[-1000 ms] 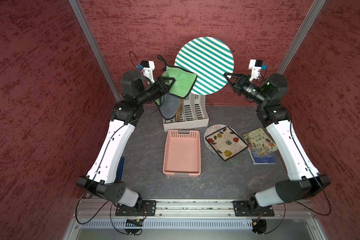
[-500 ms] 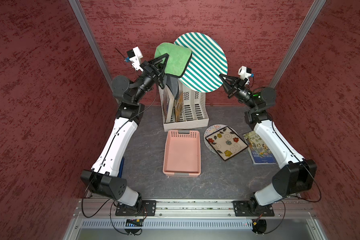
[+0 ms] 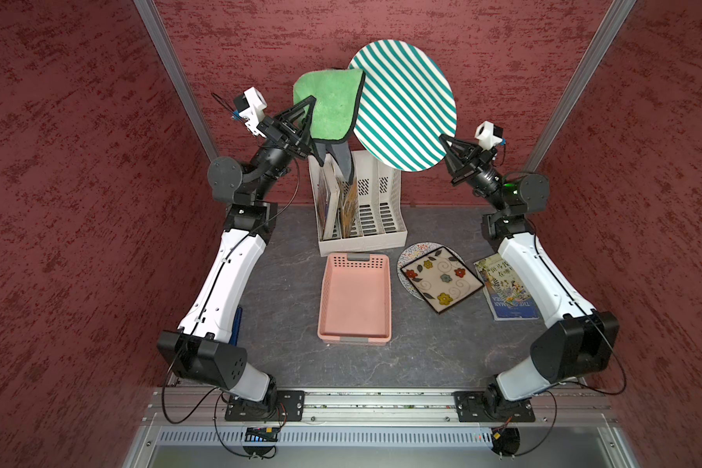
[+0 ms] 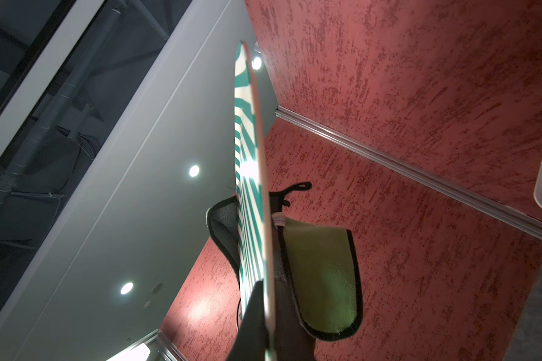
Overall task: Wipe the wet plate dry
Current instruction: Wipe the plate with towel.
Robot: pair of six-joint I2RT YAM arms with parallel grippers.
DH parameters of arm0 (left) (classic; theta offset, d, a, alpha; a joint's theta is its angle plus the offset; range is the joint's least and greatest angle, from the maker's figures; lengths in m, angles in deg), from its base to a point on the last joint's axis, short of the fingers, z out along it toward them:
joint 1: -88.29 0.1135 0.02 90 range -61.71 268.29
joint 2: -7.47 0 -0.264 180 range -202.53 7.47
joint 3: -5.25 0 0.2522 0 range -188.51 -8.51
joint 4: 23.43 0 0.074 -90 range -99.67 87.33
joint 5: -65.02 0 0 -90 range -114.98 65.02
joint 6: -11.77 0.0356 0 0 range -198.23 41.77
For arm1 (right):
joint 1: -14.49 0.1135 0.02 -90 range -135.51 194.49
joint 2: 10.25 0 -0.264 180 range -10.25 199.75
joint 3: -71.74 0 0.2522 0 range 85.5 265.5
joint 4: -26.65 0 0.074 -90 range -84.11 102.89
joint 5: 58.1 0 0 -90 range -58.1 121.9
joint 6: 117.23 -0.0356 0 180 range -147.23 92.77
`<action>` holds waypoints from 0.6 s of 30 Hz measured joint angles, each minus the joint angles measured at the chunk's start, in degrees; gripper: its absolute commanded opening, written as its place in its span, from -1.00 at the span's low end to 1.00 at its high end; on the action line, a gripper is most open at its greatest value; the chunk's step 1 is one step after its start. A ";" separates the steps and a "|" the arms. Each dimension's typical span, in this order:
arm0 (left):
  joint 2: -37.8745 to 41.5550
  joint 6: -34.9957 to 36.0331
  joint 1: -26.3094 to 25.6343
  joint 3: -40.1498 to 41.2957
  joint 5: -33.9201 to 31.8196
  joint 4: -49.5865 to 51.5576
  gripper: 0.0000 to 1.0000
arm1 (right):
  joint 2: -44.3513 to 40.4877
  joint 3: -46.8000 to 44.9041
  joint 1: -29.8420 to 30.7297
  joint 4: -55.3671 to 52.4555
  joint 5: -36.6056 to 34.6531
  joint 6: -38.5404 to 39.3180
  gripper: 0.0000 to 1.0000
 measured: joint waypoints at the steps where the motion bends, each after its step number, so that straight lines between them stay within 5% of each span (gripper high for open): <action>1: -0.17 -0.85 0.17 0.00 -0.31 -0.39 -1.00 | 0.31 1.22 -0.13 0.20 -0.52 -0.13 -1.00; 18: -15.39 -5.73 -5.86 -24.74 -2.05 -1.38 -1.00 | 0.31 6.14 8.09 -5.55 1.77 7.32 -1.00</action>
